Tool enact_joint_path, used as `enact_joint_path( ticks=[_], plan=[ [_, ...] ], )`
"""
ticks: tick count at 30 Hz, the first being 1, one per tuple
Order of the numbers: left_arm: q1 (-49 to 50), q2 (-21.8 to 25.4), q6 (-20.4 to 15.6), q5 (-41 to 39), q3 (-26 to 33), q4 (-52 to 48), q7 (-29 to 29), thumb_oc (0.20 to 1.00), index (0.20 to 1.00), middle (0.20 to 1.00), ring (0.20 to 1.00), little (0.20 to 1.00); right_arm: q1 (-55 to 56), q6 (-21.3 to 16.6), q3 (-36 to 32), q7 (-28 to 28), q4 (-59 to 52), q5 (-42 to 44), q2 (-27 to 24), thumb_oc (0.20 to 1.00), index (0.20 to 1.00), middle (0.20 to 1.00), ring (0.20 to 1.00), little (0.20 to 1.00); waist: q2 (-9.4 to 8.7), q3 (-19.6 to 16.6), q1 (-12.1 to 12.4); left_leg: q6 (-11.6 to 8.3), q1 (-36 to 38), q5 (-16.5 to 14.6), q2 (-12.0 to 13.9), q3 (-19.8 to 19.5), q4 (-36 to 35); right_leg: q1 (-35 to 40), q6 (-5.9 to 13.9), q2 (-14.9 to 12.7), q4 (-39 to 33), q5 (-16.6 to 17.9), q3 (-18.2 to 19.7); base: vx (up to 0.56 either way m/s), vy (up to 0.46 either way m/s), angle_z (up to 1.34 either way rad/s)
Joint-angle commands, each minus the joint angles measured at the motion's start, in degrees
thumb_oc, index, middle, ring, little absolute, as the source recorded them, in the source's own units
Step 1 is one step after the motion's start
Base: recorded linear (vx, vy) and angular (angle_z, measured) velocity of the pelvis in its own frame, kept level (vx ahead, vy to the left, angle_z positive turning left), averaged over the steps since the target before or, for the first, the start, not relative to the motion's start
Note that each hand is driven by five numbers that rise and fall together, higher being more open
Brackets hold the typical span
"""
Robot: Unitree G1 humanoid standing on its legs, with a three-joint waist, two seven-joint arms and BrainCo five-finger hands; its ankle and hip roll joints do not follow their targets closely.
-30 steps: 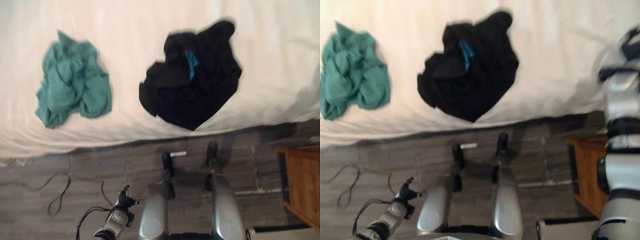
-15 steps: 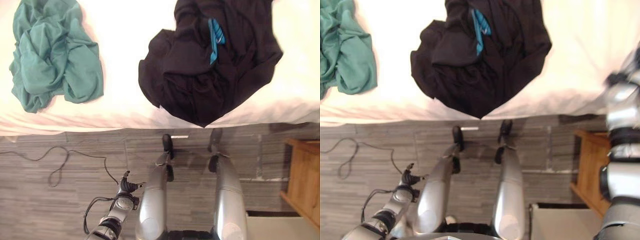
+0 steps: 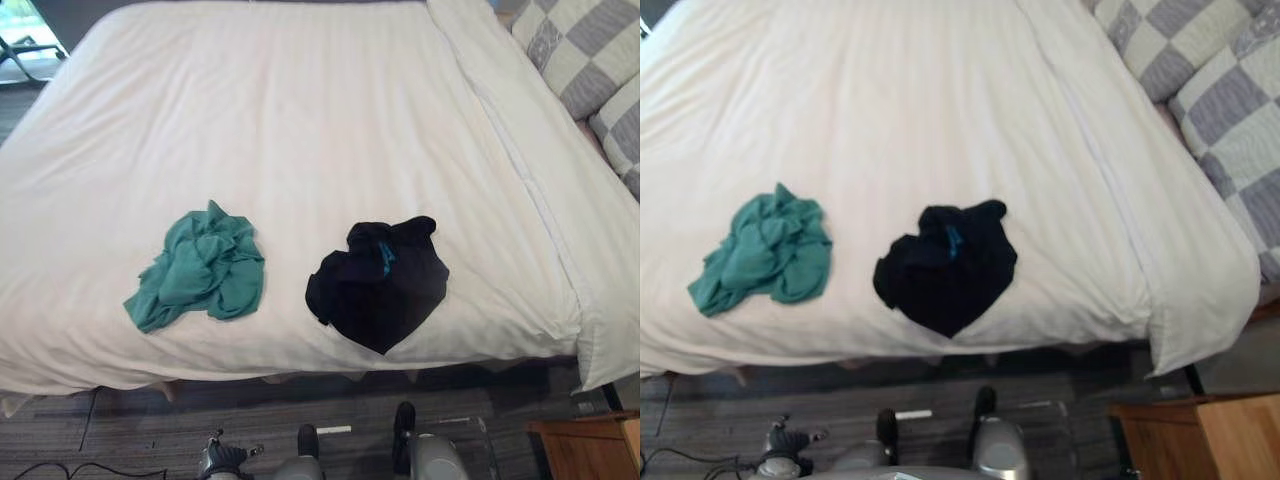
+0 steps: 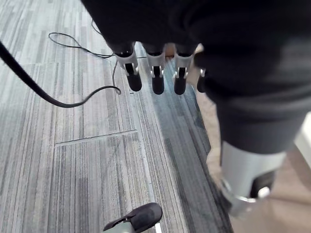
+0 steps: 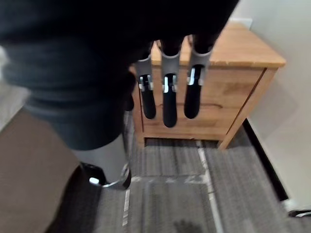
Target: Tidy up the quilt and then pick up the clothes from the bed and put them into the laundry hamper.
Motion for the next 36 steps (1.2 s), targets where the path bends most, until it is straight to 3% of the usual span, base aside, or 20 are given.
enact_joint_path(
  ticks=[1, 2, 5, 7, 9, 11, 13, 14, 15, 16, 17, 19, 23, 24, 27, 30, 32, 34, 35, 36],
  plan=[
    [-0.95, 1.17, 1.05, 2.95, 0.61, -0.13, -0.01, 1.0, 1.0, 1.0, 1.0, 1.0, -9.16, -2.25, 2.5, 2.9, -1.89, -1.4, -3.67, 1.0, 1.0, 1.0, 1.0, 1.0, -1.53, 4.85, 1.56, -3.32, -6.05, -3.05, 1.93, -2.68, 8.09, 0.68, 6.54, -5.19, -6.63, 2.77, 0.76, -0.01, 0.188, 0.2],
    [-0.81, 1.19, 1.15, 3.14, 1.96, 1.33, 0.73, 1.0, 1.0, 1.0, 1.0, 1.0, -10.33, -2.42, 5.04, 4.63, -2.53, -4.09, -3.64, 1.0, 1.0, 1.0, 1.0, 1.0, -1.96, 4.63, 2.27, -3.67, -6.86, -4.45, -0.07, -3.2, 11.82, 1.57, 6.46, -6.44, -7.04, 3.22, 0.47, -0.04, 0.204, 0.16],
    [-1.06, 1.57, 1.6, 3.54, 3.26, 2.94, 1.01, 1.0, 1.0, 1.0, 1.0, 1.0, -11.57, -2.2, 6.27, 5.98, -2.27, -5.14, -3.15, 1.0, 1.0, 1.0, 1.0, 1.0, -2.29, 4.31, 2.82, -4.34, -7.66, -4.3, 0.93, -3.34, 13.3, 2.61, 6.69, -7.42, -7.85, 3.4, -0.5, -0.03, 0.17, 0.37],
    [-0.49, 1.79, 2.05, 4.53, 4.17, 4.2, 1.28, 1.0, 1.0, 1.0, 1.0, 1.0, -11.87, -1.73, 7.2, 7.18, -2.23, -6.12, -2.46, 1.0, 1.0, 1.0, 1.0, 1.0, -2.37, 3.63, 3.02, -5.28, -6.66, -2.59, 5.42, -2.64, 11.4, 3.17, 7.64, -9.54, -7.88, 3.72, -0.83, -0.02, 0.431, 0.43],
    [-0.84, 2.18, 2.23, 7.03, 3.76, 5.96, 2.01, 1.0, 1.0, 1.0, 1.0, 1.0, -12.31, -1.76, 6.9, 8.12, -2.22, -5.25, -2.25, 1.0, 1.0, 1.0, 1.0, 1.0, -2.3, 2.78, 2.54, -7.15, -4.68, 2.69, 14.9, -3.28, 5.76, 2.64, 9.92, -13.22, -7.8, 5.32, -0.04, -0.07, 0.841, 0.52],
    [-1.33, 2.44, 2.94, 8.83, 3.57, 7.57, 2.67, 1.0, 1.0, 1.0, 1.0, 1.0, -11.36, -2.0, 5.37, 8.28, -1.3, -4.14, -2.21, 1.0, 1.0, 1.0, 1.0, 1.0, -1.1, 1.09, 2.05, -9.34, -2.76, 4.7, 18.73, -3.3, 2.63, 1.02, 9.92, -15.62, -8.4, 7.53, -0.54, -0.08, 0.799, 0.15],
    [-1.92, 1.86, 3.06, 9.31, 3.54, 7.24, 3.3, 1.0, 1.0, 1.0, 1.0, 1.0, -9.91, -1.71, 3.56, 9.49, -0.95, -3.62, -1.48, 1.0, 1.0, 1.0, 1.0, 1.0, -0.89, -0.47, 1.57, -9.59, -2.82, 1.53, 16.31, -4.79, 2.34, 1.58, 9.92, -18.58, -8.97, 10.86, -0.71, 0.0, 0.628, 0.06],
    [-2.13, 2.04, 3.37, 9.47, 3.85, 7.63, 3.28, 1.0, 1.0, 1.0, 1.0, 1.0, -9.73, -0.89, 3.25, 10.18, -0.54, -4.04, -0.89, 1.0, 1.0, 1.0, 1.0, 1.0, -1.83, -0.5, 1.32, -9.59, -2.28, -1.15, 14.45, -4.21, 3.17, 0.37, 9.92, -20.68, -8.66, 16.14, -0.48, -0.04, 0.508, 0.29],
    [-2.33, 2.28, 4.01, 9.44, 4.19, 7.85, 3.27, 1.0, 1.0, 1.0, 1.0, 1.0, -9.81, -0.46, 3.2, 10.16, -0.4, -4.17, -0.56, 1.0, 1.0, 1.0, 1.0, 1.0, -2.49, -0.2, 1.66, -8.71, -2.21, -2.84, 12.61, -3.33, 4.28, -1.13, 9.92, -22.03, -7.95, 18.55, -1.38, -0.12, 0.513, 0.38],
    [-2.48, 2.87, 4.19, 9.93, 4.47, 8.08, 3.2, 1.0, 1.0, 1.0, 1.0, 1.0, -10.04, -0.47, 3.41, 10.52, -0.35, -3.33, 0.23, 1.0, 1.0, 1.0, 1.0, 1.0, -2.82, 0.51, 2.35, -7.72, -1.96, -4.29, 11.13, -0.95, 5.83, -2.18, 9.92, -23.49, -7.24, 18.71, -5.21, -0.18, 0.526, -0.26],
    [-2.83, 3.41, 4.06, 9.73, 4.43, 7.26, 3.08, 1.0, 1.0, 1.0, 1.0, 1.0, -10.43, -0.74, 4.07, 10.77, -1.06, -2.82, 0.77, 1.0, 1.0, 1.0, 1.0, 1.0, -2.97, 1.0, 2.95, -6.35, -2.04, -4.82, 9.73, 1.23, 6.73, -2.35, 9.92, -23.85, -5.84, 16.2, -9.77, -0.19, 0.598, -0.96],
    [-3.26, 4.75, 3.82, 8.63, 5.07, 5.28, 2.67, 1.0, 1.0, 1.0, 1.0, 1.0, -10.69, -1.46, 5.49, 11.74, -2.06, -2.33, 1.35, 1.0, 1.0, 1.0, 1.0, 1.0, -3.07, 1.85, 3.36, -4.53, -2.23, -4.1, 7.69, 3.08, 6.71, -1.58, 9.4, -20.78, -2.04, 10.04, -12.29, -0.15, 0.497, -1.08],
    [-3.55, 6.24, 3.66, 7.26, 4.46, 3.1, 1.95, 1.0, 1.0, 1.0, 1.0, 1.0, -8.81, -2.45, 4.75, 11.74, -2.68, 2.1, 1.79, 1.0, 1.0, 1.0, 1.0, 1.0, -3.32, 2.23, 1.73, -1.37, -2.3, -2.48, 2.78, 1.56, 4.79, -0.59, 6.54, -6.34, 2.73, 0.0, 1.59, -0.04, 0.356, -0.09],
    [-4.1, 7.25, 3.64, 6.57, 4.79, 3.18, 1.83, 1.0, 1.0, 1.0, 1.0, 1.0, -7.34, -2.69, 3.06, 11.35, -2.32, 4.87, 1.41, 1.0, 1.0, 1.0, 1.0, 1.0, -3.51, 2.13, 0.67, -0.25, -1.64, -2.98, 0.23, 1.05, 4.5, 1.14, 4.94, -2.61, 0.88, -1.32, 5.9, 0.03, 0.243, 0.39],
    [-4.27, 7.88, 3.68, 6.52, 5.32, 3.22, 1.98, 1.0, 1.0, 1.0, 1.0, 1.0, -6.98, -2.6, 2.14, 11.22, -2.13, 5.58, 1.3, 1.0, 1.0, 1.0, 1.0, 1.0, -3.68, 1.75, 0.47, 0.07, -1.73, -2.97, -0.6, 0.74, 4.5, 1.73, 4.72, -2.78, -0.34, -0.83, 5.87, 0.03, 0.081, 0.52],
    [-3.27, 11.2, 2.34, 2.48, 10.73, 0.38, 3.92, 1.0, 1.0, 1.0, 1.0, 1.0, -5.42, -3.17, -3.38, 9.02, -2.29, 9.32, -1.44, 1.0, 1.0, 1.0, 1.0, 1.0, -3.55, 0.21, 0.3, 0.33, -1.35, -2.89, -1.35, 1.42, 4.38, 4.05, 5.67, -3.18, -5.57, 1.18, 5.99, 0.06, 0.019, 0.09],
    [-1.15, 14.93, 0.6, 0.78, 14.41, -7.87, 5.77, 1.0, 1.0, 1.0, 1.0, 1.0, -3.45, -3.89, -8.71, 7.16, -5.67, 11.06, -4.74, 1.0, 1.0, 1.0, 1.0, 1.0, -3.28, -0.87, 0.48, 0.31, -0.25, -3.08, -1.35, 1.59, 4.04, 5.37, 6.0, -3.52, -6.98, 1.51, 5.7, 0.1, -0.01, -0.22],
    [-1.03, 14.92, 0.67, 0.8, 14.42, -8.0, 5.77, 1.0, 1.0, 1.0, 1.0, 1.0, -3.34, -3.84, -8.73, 7.15, -5.78, 11.04, -4.72, 1.0, 1.0, 1.0, 1.0, 1.0, -3.28, -0.84, 0.49, 0.3, -0.13, -3.09, -1.34, 1.59, 4.0, 5.5, 6.01, -3.5, -7.04, 1.52, 5.69, 0.06, -0.016, -0.11],
    [0.45, 17.71, -0.12, 2.65, 15.75, -17.02, 7.44, 1.0, 1.0, 1.0, 1.0, 1.0, -2.08, -4.32, -11.68, 5.85, -8.93, 10.73, -7.23, 1.0, 1.0, 1.0, 1.0, 1.0, -3.24, -1.3, 0.49, 0.18, 0.3, -3.3, -1.37, 1.51, 3.94, 6.36, 6.29, -3.81, -8.05, 1.85, 5.4, 0.05, -0.02, 0.01],
    [0.79, 17.65, 0.13, 2.74, 15.87, -17.45, 7.43, 1.0, 1.0, 1.0, 1.0, 1.0, -1.88, -4.22, -11.68, 5.83, -9.13, 10.67, -7.21, 1.0, 1.0, 1.0, 1.0, 1.0, -3.24, -1.29, 0.46, 0.18, 0.44, -3.34, -1.37, 1.49, 3.93, 6.57, 6.3, -3.8, -8.17, 1.89, 5.36, 0.11, -0.054, -0.02]
  ],
)
